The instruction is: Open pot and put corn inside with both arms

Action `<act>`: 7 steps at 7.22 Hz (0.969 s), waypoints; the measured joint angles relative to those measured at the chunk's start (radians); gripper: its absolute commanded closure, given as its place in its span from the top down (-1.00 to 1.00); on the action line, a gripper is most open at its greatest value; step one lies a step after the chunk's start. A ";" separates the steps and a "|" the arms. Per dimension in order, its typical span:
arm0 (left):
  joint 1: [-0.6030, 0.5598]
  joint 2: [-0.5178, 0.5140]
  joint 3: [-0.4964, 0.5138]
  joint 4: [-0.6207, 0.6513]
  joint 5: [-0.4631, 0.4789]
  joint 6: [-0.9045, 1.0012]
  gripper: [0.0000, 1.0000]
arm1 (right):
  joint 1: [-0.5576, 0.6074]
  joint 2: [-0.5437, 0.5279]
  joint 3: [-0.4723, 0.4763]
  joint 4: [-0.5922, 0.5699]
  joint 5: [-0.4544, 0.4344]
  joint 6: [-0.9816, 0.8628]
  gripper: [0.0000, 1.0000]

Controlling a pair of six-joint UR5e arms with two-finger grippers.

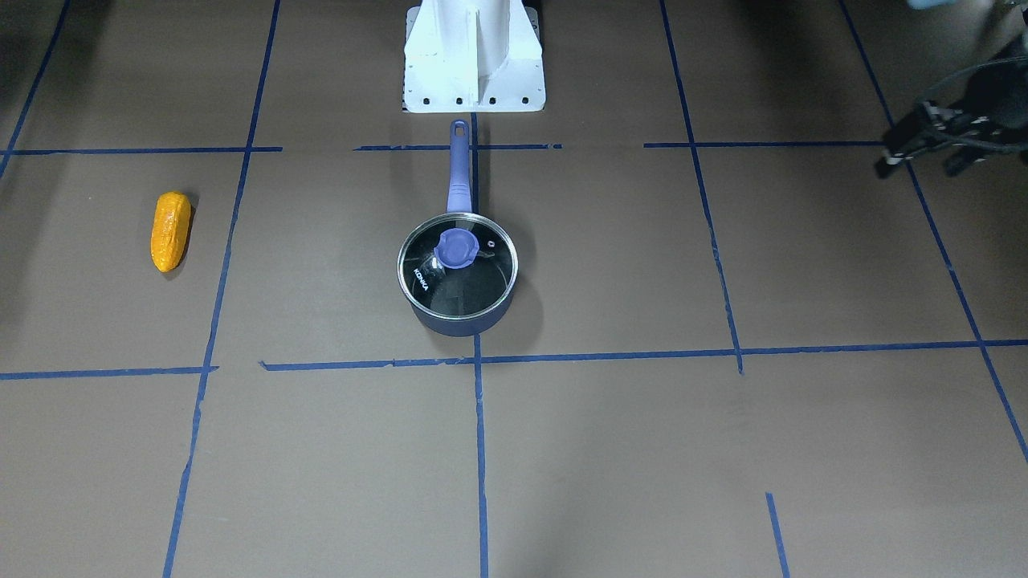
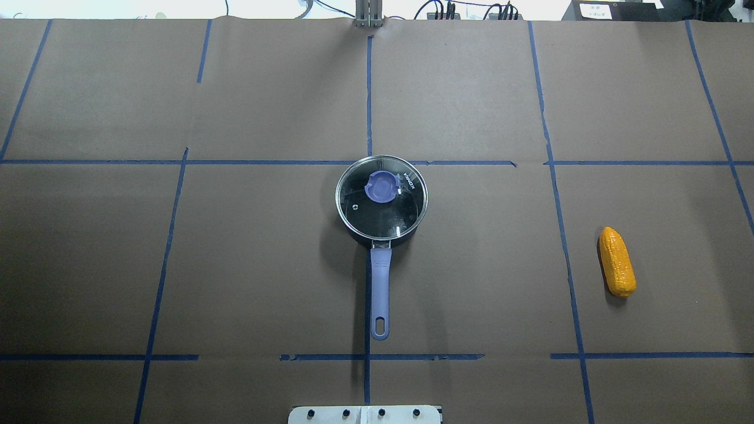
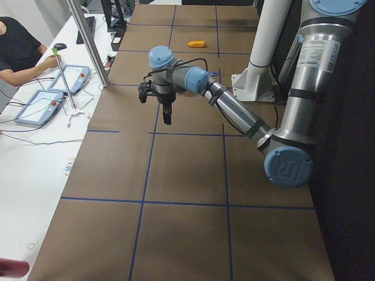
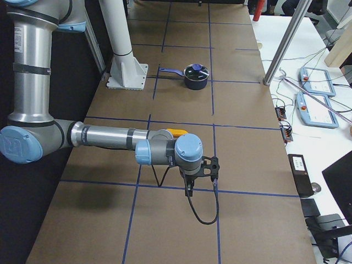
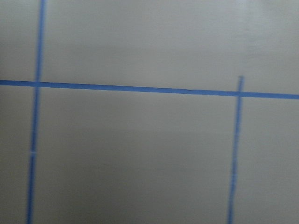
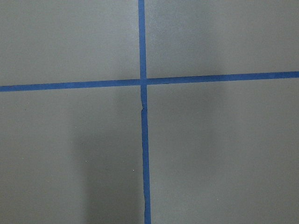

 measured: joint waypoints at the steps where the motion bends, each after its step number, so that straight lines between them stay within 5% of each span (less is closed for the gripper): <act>1: 0.083 -0.069 -0.003 0.002 0.025 -0.117 1.00 | -0.001 0.004 0.000 0.000 0.001 0.001 0.99; 4: 0.329 -0.342 0.071 0.072 0.137 -0.400 1.00 | -0.003 0.011 0.002 0.000 0.000 0.001 0.99; 7: 0.457 -0.618 0.277 0.083 0.230 -0.569 1.00 | -0.005 0.022 0.008 0.000 0.001 0.014 0.99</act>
